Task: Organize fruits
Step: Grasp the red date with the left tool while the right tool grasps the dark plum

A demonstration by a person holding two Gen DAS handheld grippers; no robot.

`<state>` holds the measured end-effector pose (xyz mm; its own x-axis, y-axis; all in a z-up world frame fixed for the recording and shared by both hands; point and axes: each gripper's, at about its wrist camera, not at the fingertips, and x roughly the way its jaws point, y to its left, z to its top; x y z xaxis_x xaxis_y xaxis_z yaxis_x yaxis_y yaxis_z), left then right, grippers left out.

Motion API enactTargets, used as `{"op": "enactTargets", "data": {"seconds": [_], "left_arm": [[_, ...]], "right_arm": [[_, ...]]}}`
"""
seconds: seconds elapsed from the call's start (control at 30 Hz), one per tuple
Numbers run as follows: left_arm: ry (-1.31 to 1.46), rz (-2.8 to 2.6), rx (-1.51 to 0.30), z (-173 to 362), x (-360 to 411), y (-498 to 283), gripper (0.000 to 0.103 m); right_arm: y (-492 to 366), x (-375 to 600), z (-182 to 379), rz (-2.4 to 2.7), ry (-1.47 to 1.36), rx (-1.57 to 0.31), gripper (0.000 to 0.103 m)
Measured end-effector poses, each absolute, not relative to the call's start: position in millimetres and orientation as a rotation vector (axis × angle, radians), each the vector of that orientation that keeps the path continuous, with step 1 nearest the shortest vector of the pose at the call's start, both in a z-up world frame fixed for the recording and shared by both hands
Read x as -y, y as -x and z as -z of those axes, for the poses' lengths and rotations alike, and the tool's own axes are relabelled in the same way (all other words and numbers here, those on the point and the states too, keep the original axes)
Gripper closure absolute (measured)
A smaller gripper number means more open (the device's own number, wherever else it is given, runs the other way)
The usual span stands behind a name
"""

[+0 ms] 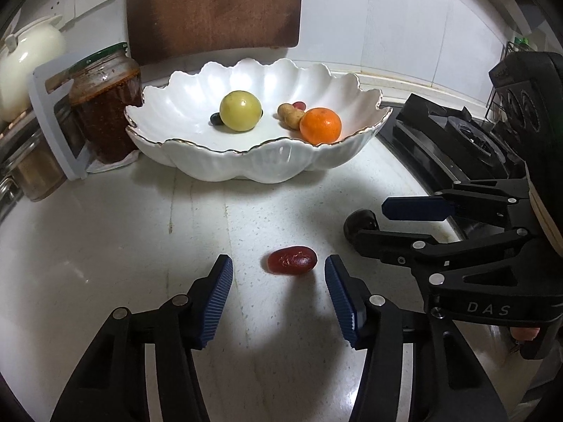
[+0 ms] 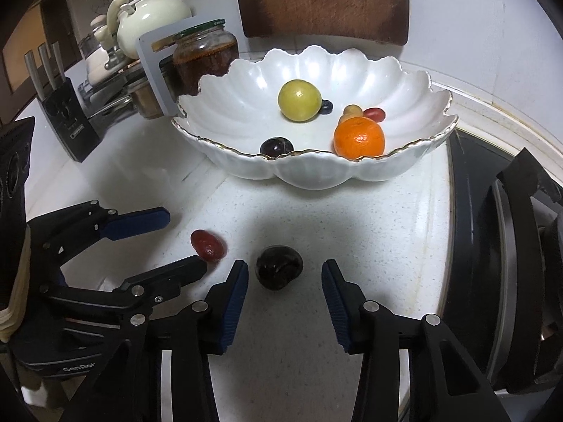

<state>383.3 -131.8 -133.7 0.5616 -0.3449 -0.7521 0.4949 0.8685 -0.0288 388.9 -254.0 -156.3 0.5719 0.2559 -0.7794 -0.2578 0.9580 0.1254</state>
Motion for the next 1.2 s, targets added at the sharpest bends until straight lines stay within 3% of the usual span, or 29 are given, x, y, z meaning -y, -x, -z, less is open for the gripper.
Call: {"op": "enactTargets", "data": {"seconds": [0.13,0.5,1.2], "left_arm": [[-0.199,0.512,-0.840,135,134,-387,0.052],[-0.169,0.547,-0.892,143,138,-393,0.073],[-0.103,0.459,-0.825,107,119,-372,0.074]], "right_arm": [[-392,255,160,-0.311,-0.011,-0.922,0.062],[-398,251,163,-0.342,-0.024,-0.930,0.072],[-371,254,138,-0.276,-0.053,-0.868,0.073]]}}
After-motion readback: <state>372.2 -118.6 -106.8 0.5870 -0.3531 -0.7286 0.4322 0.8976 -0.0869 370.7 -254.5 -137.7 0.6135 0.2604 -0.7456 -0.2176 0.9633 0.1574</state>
